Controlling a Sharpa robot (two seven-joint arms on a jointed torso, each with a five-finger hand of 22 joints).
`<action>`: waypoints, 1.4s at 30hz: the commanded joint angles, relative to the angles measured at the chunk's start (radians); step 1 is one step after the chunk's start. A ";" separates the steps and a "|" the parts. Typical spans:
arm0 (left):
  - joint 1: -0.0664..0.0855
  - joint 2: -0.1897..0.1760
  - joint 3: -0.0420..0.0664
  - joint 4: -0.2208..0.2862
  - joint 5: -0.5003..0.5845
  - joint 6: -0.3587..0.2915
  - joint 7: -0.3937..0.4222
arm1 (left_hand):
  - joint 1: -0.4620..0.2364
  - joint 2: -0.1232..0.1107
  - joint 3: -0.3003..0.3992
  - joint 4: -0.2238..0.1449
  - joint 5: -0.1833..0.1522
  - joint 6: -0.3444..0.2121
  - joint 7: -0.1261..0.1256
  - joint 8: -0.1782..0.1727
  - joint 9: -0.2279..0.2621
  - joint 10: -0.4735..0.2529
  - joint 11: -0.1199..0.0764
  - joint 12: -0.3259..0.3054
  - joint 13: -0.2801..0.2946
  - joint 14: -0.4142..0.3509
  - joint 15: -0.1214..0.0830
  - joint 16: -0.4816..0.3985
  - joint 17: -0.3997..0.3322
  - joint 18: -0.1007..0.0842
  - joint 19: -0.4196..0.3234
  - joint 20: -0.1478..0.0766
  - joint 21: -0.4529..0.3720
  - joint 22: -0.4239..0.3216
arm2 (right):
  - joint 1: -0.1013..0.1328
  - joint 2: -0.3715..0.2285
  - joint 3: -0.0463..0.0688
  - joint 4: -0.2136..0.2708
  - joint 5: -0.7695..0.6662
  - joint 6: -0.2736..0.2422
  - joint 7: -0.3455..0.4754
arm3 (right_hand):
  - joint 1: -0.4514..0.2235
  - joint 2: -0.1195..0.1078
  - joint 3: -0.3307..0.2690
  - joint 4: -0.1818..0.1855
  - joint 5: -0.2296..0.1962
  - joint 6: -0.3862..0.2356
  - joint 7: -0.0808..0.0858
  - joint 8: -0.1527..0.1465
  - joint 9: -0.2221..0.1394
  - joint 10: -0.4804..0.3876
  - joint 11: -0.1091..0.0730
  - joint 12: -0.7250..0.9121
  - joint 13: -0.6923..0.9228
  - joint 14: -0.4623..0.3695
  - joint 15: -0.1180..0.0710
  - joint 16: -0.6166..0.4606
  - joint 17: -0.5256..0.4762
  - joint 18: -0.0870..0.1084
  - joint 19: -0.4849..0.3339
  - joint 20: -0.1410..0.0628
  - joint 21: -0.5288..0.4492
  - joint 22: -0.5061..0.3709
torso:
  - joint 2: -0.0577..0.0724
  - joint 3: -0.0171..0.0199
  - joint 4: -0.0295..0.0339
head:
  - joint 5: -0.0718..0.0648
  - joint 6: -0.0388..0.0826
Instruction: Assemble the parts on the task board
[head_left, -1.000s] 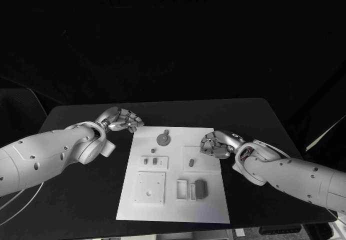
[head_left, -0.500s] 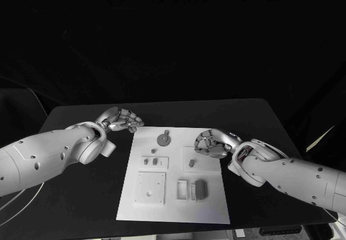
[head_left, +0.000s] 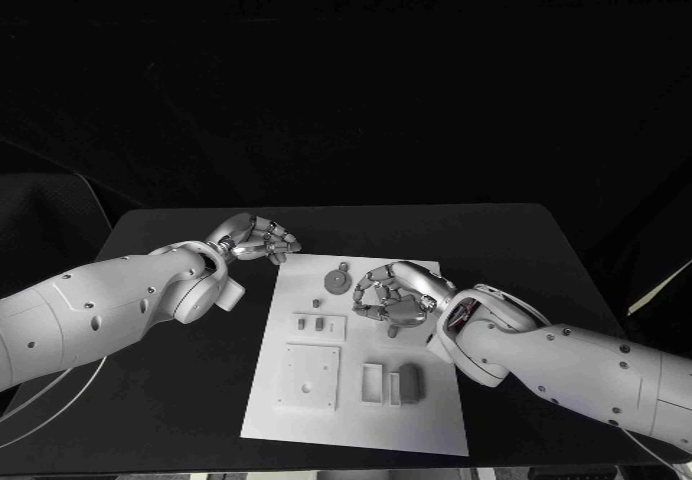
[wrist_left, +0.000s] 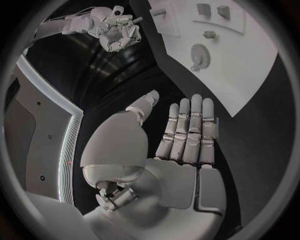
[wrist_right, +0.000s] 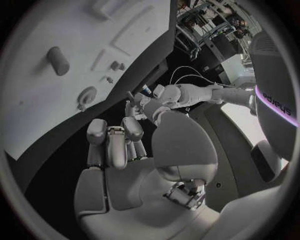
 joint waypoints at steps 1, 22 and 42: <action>0.001 0.005 0.001 -0.002 0.015 0.000 0.007 | 0.012 0.001 -0.004 0.002 -0.003 -0.001 0.006 -0.003 -0.001 -0.001 0.004 -0.004 -0.002 -0.005 0.003 -0.006 -0.001 0.010 -0.001 -0.002 -0.004 0.001 | 0.001 0.021 0.000 -0.001 -0.002 0.034 0.006 | -0.012 0.001 -0.002 0.006 0.002 0.124 0.061 0.006 0.006 0.004 -0.001 0.003 -0.001 0.009 0.000 0.026 0.001 0.014 0.009 0.001 0.081 0.002 | 0.000 -0.0001 0.0002 | 0.012 -0.001; 0.001 0.019 0.001 -0.004 0.020 -0.001 0.006 | 0.012 0.000 -0.005 0.002 -0.003 -0.002 0.006 -0.004 -0.001 -0.001 0.004 -0.005 -0.002 -0.006 0.003 -0.007 -0.002 0.010 -0.001 -0.002 -0.005 0.001 | -0.019 0.170 -0.090 -0.092 -0.137 0.081 -0.004 | -0.016 0.003 -0.003 0.009 0.002 0.123 0.062 0.005 0.005 0.004 0.000 0.003 -0.002 0.007 0.001 0.025 -0.001 0.014 0.009 0.001 0.081 0.001 | 0.003 0.0018 0.0003 | 0.050 -0.011; 0.001 0.019 0.001 -0.004 0.020 0.001 0.004 | 0.012 0.001 -0.005 0.002 -0.003 -0.002 0.006 -0.004 -0.001 -0.001 0.005 -0.007 -0.002 -0.006 0.003 -0.008 -0.003 0.010 -0.002 -0.002 -0.005 0.001 | -0.045 0.193 -0.106 -0.133 -0.215 0.074 -0.054 | -0.020 0.002 -0.004 0.009 0.002 0.121 0.062 0.003 0.005 0.002 0.000 0.002 -0.002 0.001 0.001 0.023 -0.008 0.014 0.009 0.001 0.080 0.001 | 0.003 0.0020 -0.0002 | 0.056 -0.020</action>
